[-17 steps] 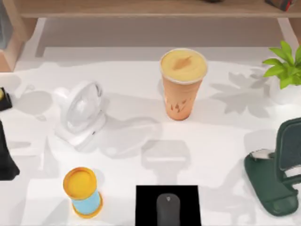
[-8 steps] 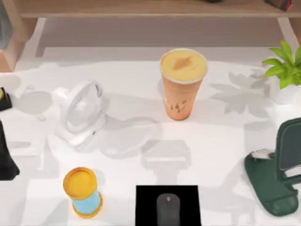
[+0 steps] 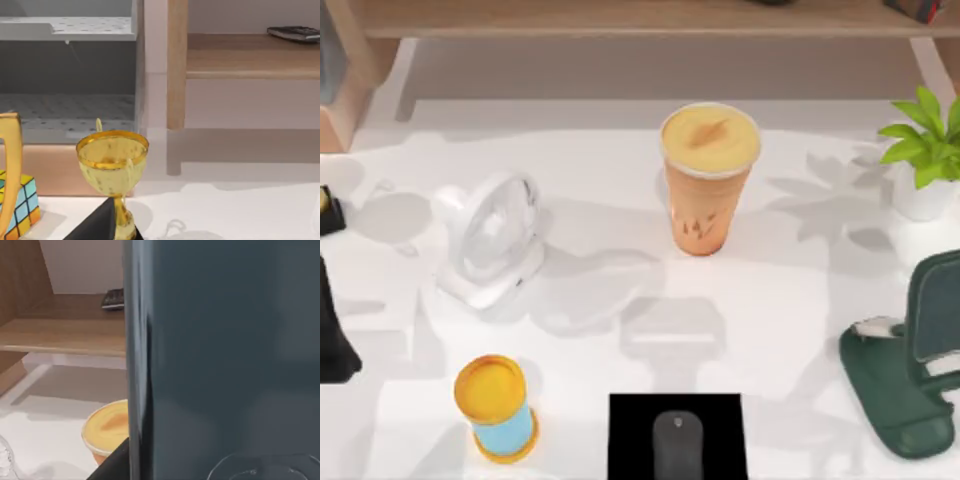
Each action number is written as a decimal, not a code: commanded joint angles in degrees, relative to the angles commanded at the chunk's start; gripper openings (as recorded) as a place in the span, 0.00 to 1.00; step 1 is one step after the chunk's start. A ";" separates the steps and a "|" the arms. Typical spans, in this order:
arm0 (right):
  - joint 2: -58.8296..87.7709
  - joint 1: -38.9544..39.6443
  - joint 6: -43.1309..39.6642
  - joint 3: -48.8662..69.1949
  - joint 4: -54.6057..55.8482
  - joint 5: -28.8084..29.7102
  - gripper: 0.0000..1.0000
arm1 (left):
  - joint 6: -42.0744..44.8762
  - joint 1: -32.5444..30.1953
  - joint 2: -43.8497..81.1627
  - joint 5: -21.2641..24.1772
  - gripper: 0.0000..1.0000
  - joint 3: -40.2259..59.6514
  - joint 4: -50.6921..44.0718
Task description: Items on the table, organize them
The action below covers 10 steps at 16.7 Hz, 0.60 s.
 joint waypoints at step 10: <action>9.76 -2.89 -0.30 -10.97 -0.17 0.62 0.00 | 0.00 0.00 0.00 0.00 1.00 0.00 0.00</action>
